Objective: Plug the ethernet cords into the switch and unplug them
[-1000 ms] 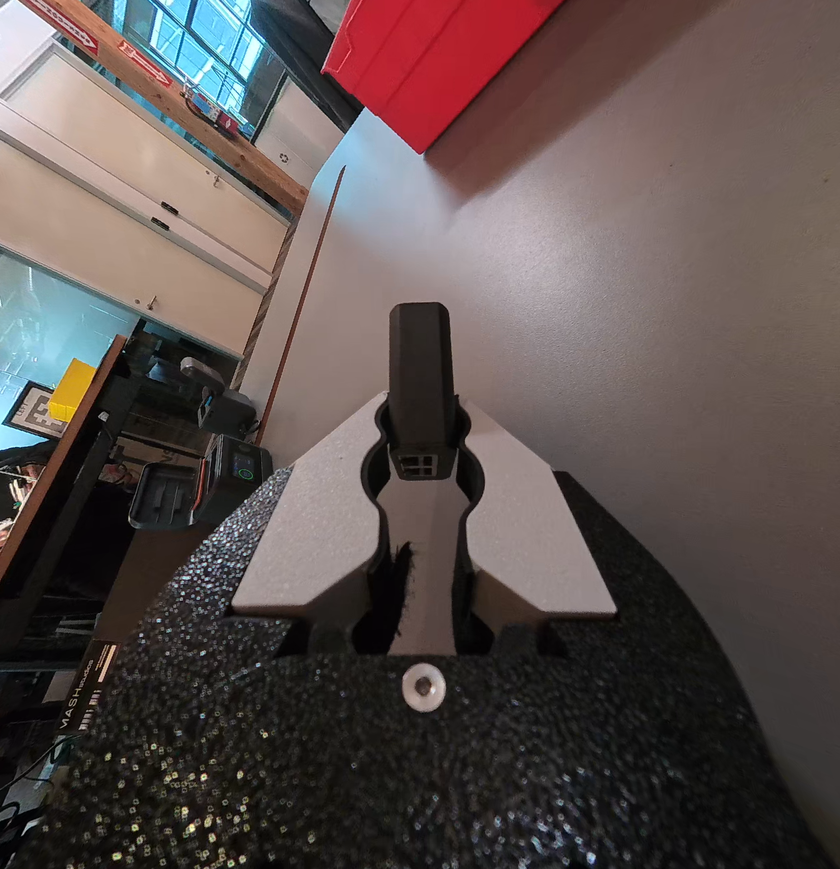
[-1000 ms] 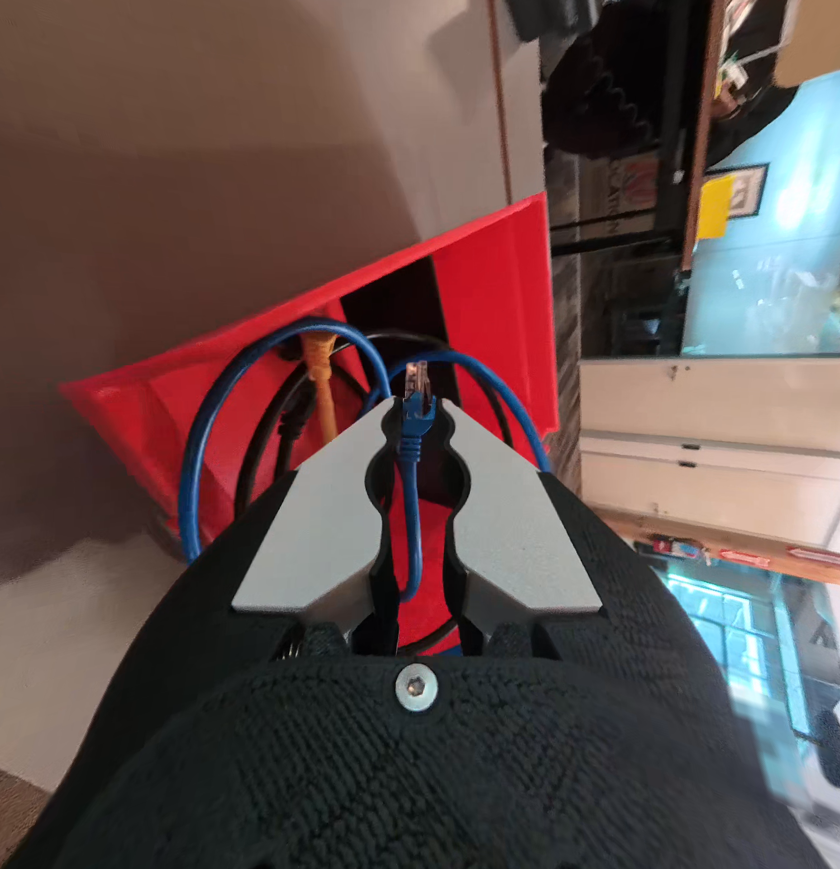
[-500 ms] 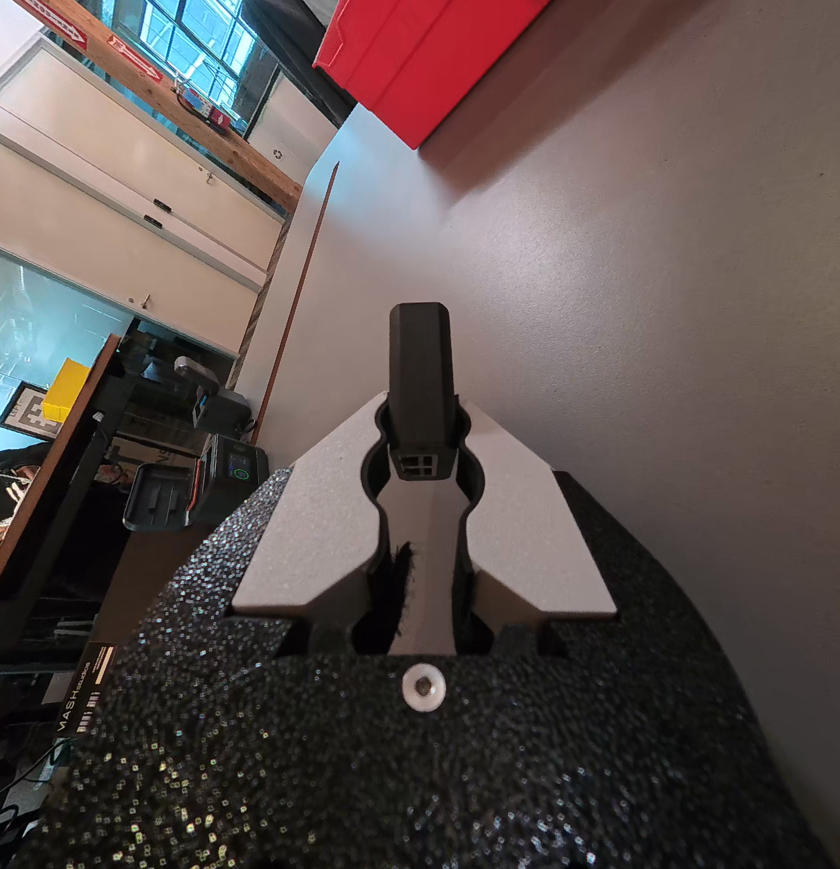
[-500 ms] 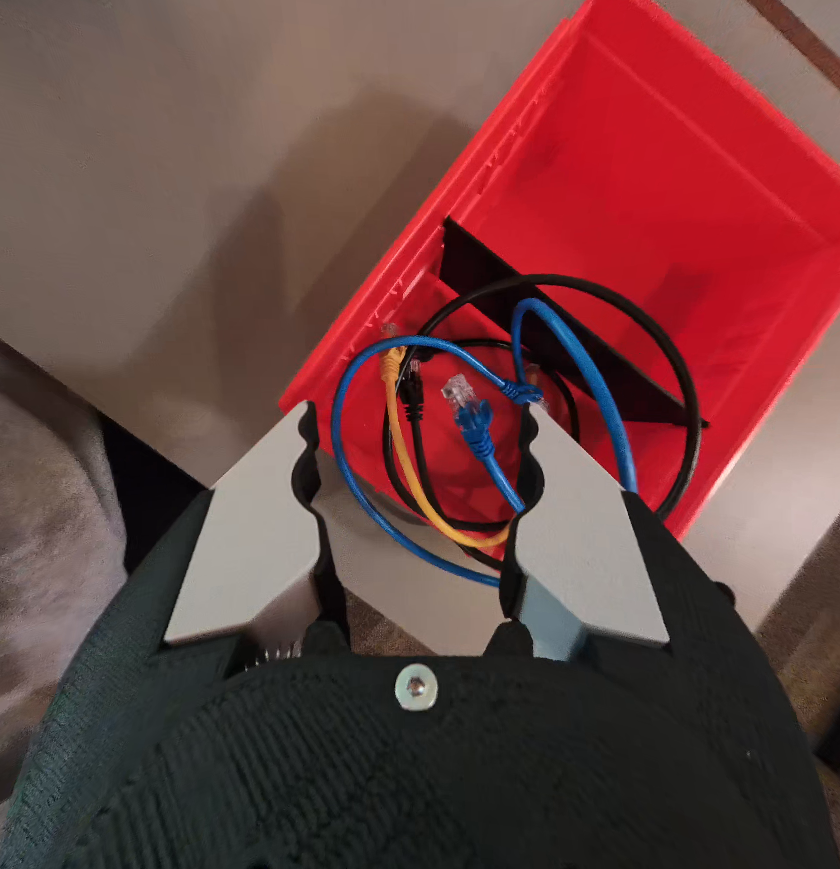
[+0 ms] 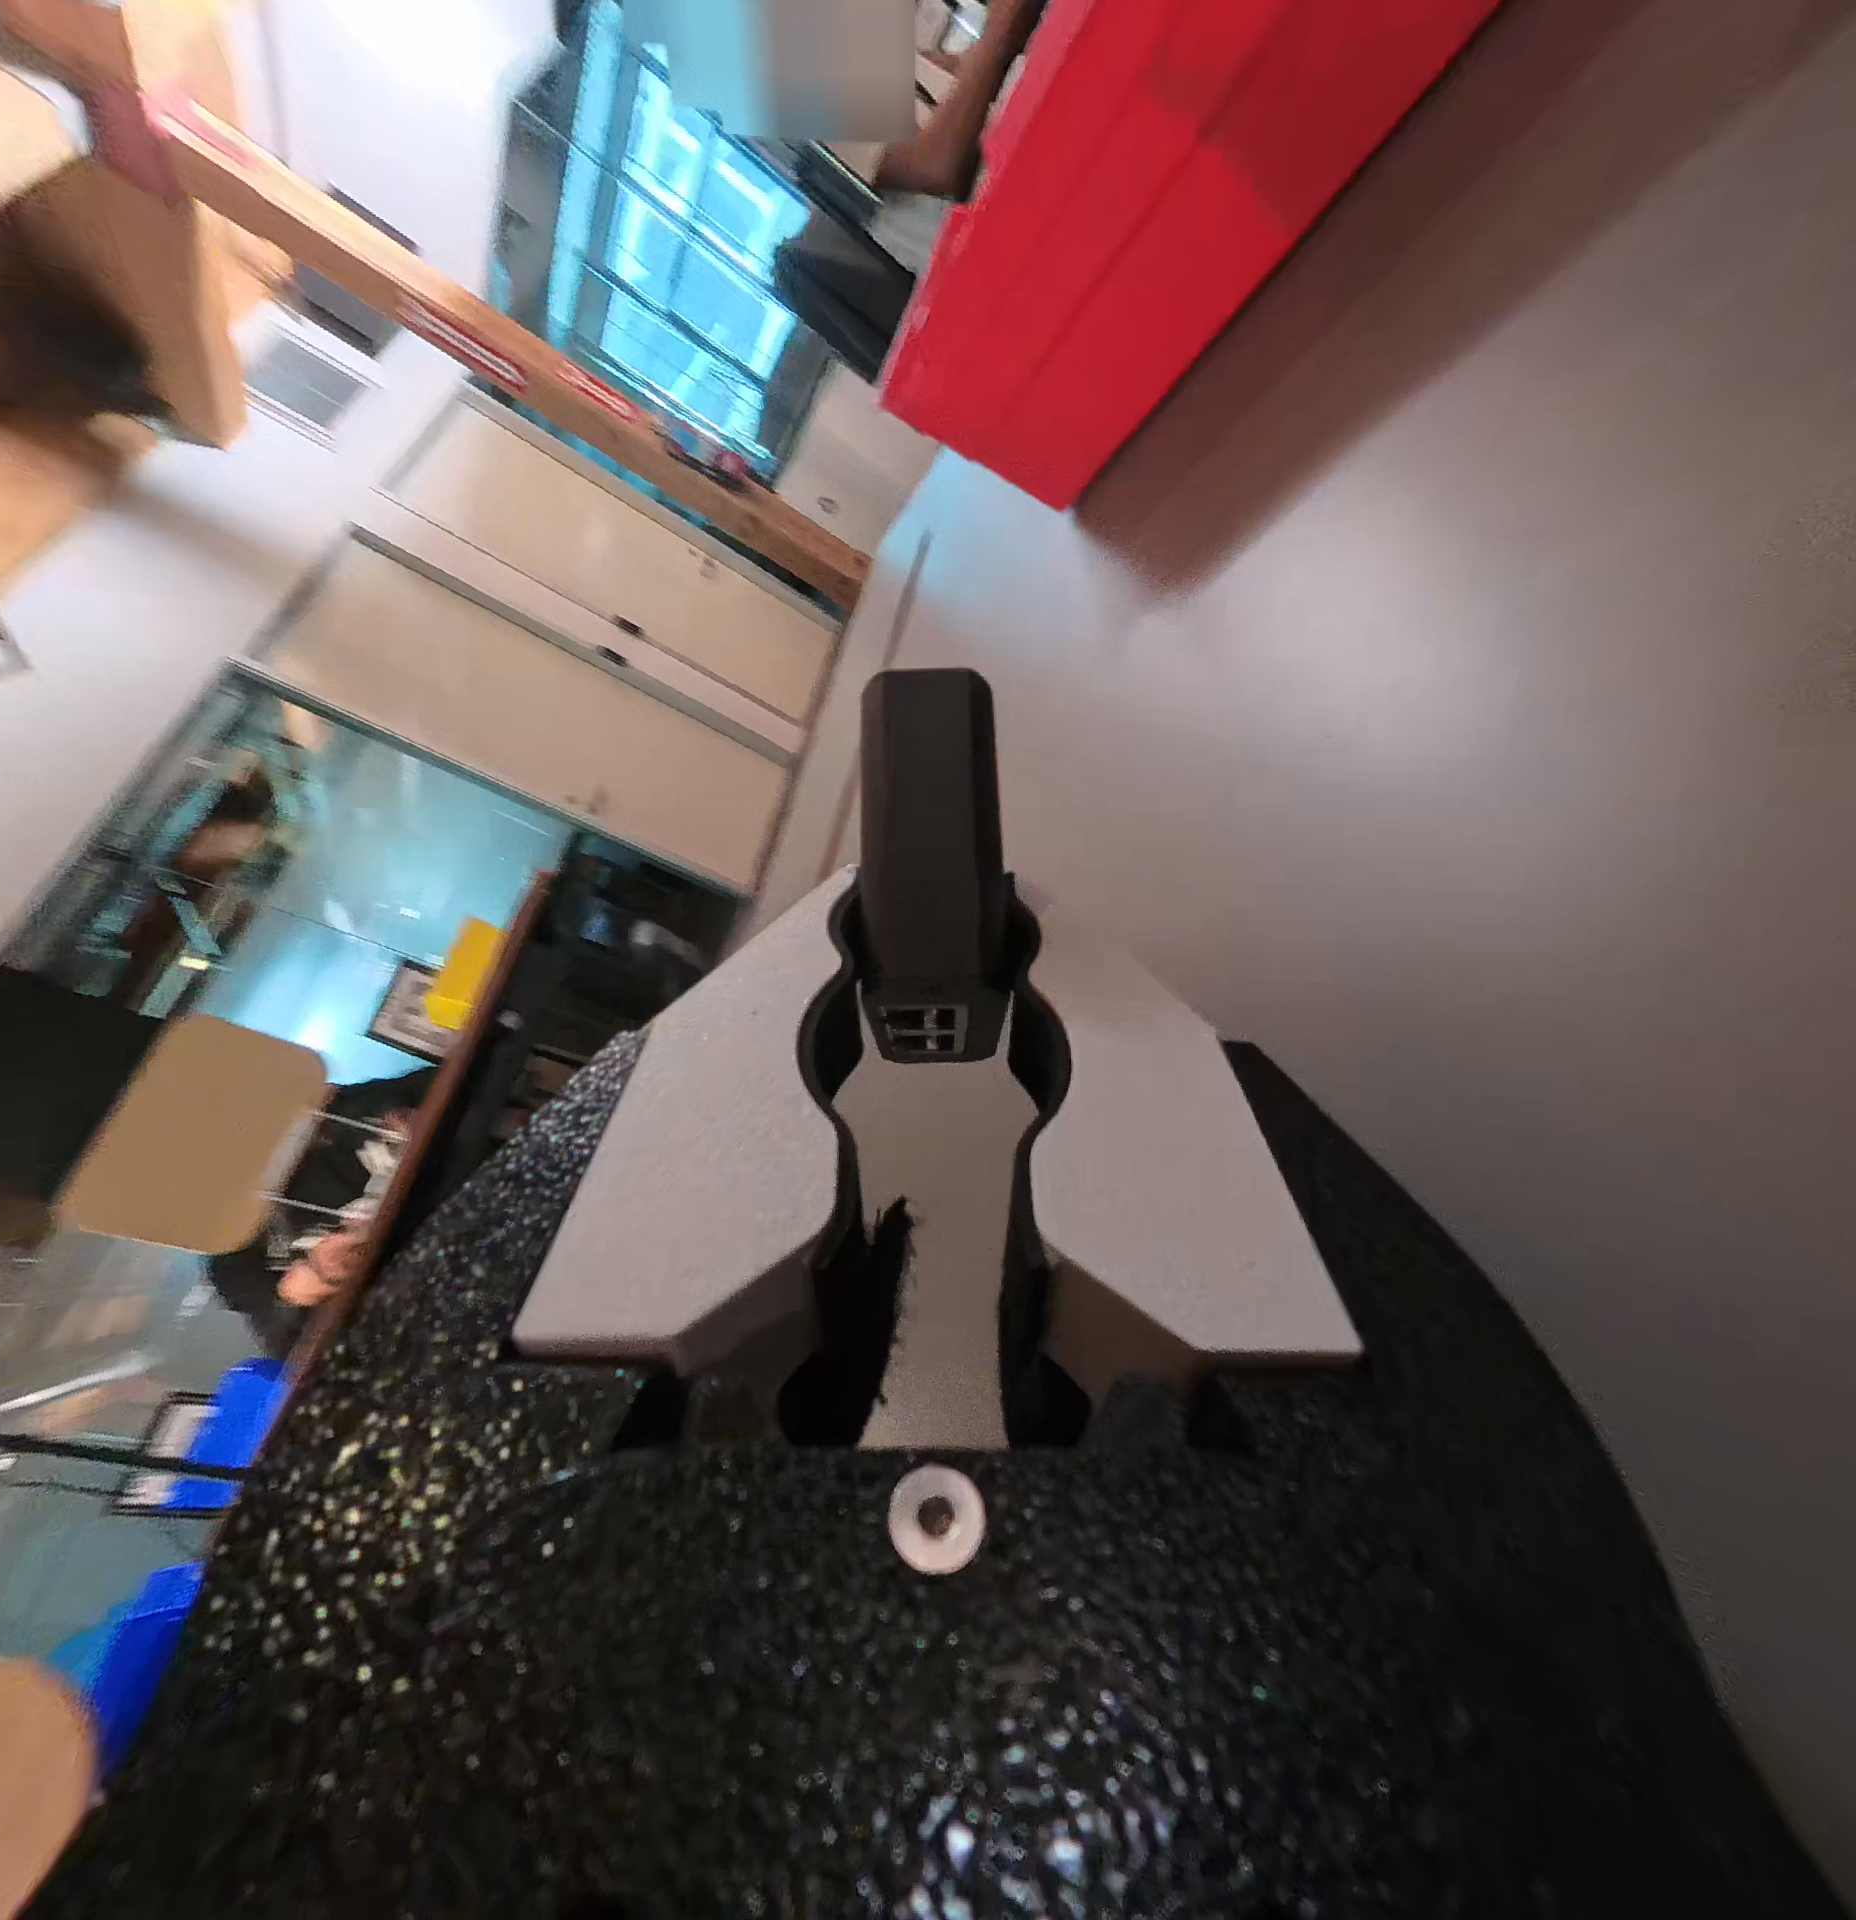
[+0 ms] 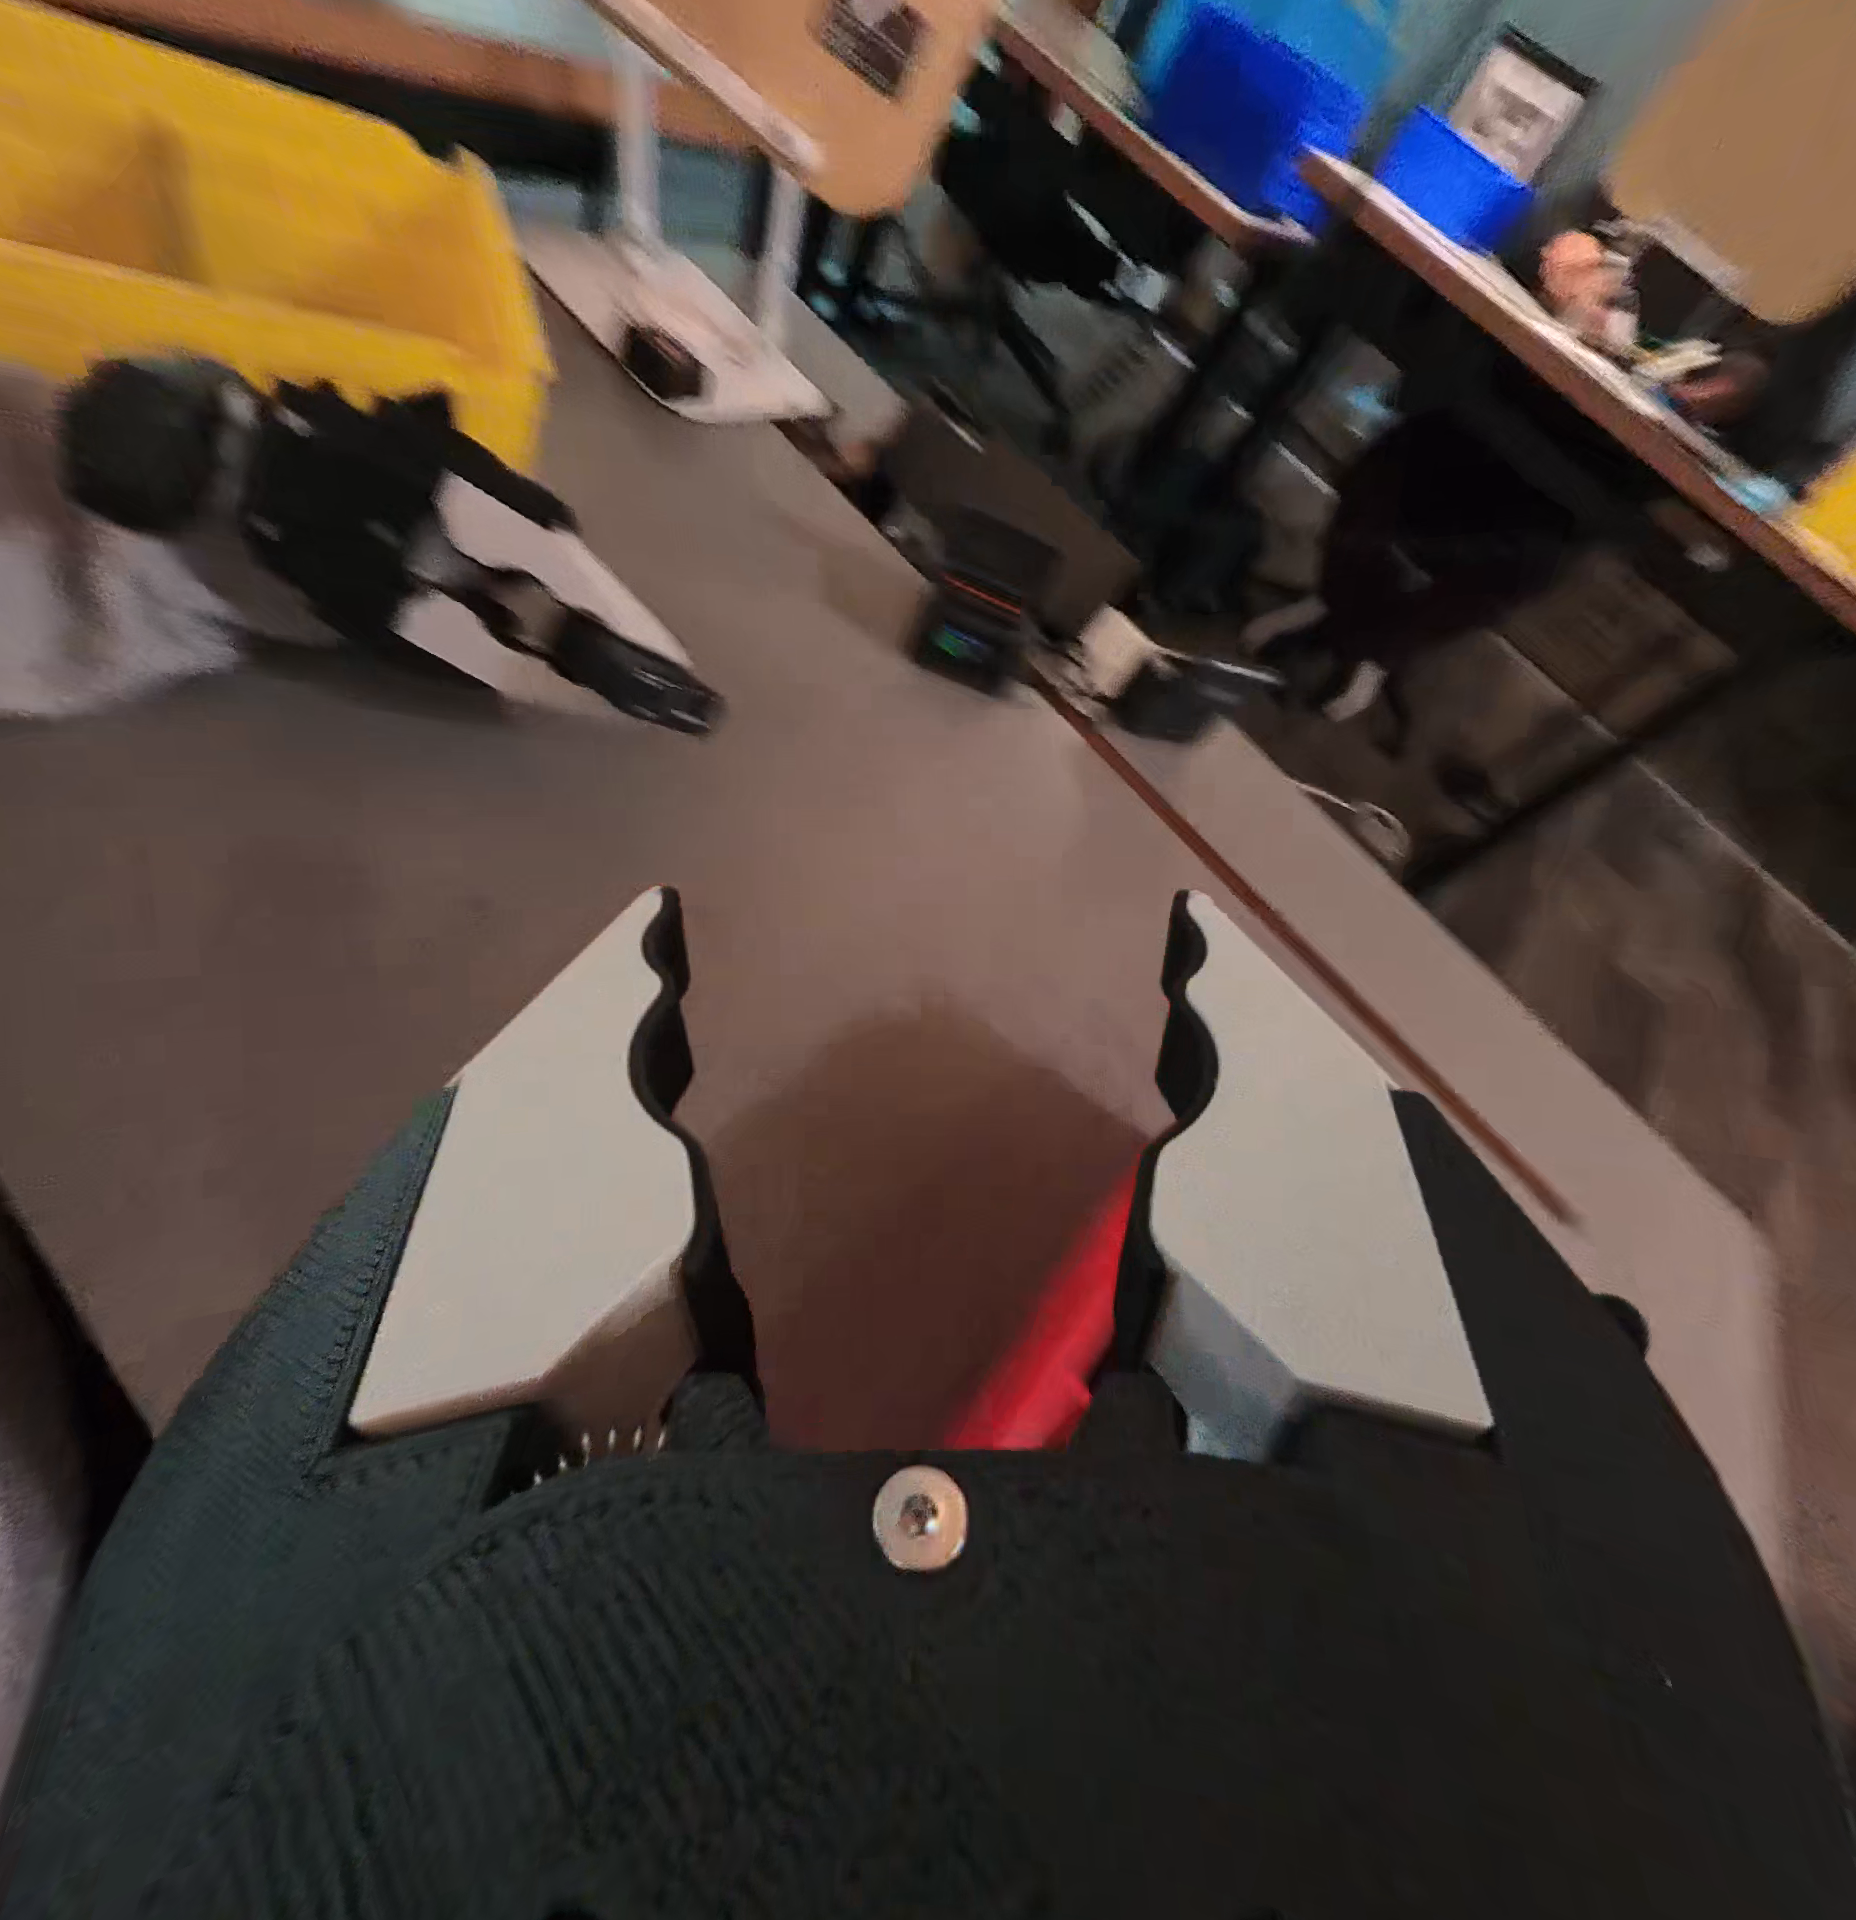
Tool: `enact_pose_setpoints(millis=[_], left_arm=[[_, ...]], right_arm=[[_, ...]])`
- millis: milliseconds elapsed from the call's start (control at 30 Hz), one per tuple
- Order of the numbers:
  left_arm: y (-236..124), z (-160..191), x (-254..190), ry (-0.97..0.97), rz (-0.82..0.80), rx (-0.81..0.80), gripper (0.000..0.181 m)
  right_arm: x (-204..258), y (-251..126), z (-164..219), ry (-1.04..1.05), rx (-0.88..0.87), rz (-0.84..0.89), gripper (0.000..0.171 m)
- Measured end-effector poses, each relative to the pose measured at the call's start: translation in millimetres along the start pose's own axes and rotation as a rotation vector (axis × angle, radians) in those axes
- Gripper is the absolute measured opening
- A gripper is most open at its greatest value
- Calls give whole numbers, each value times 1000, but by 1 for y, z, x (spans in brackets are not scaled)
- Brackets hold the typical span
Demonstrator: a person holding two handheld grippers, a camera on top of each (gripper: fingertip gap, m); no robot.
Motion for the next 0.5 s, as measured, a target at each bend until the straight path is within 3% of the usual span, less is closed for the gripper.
enact_pose_setpoints(millis=[100, 233, 367, 500], left_arm=[[-5, -21, -4, 72, -85, -88, 21], [-6, -43, -21, 127, -73, -165, 21], [-6, -49, -30, 150, -46, -183, 21], [-4, -52, -31, 133, -42, -185, 21]], right_arm=[[27, 62, 9, 75, -84, -175, 110], [47, 136, 28, 255, -143, -329, 129], [63, 185, 43, 332, -128, -392, 127], [66, 204, 50, 355, -159, -405, 111]])
Point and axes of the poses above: each gripper's, where its closed fingertips meet, y out along the fingers, z out of its underside, x = y × z across the jaws, the point moved 9 cm from there along -y, back along the fingers, and after that the axes turned 12 degrees about -z, right-handed, at the moved point
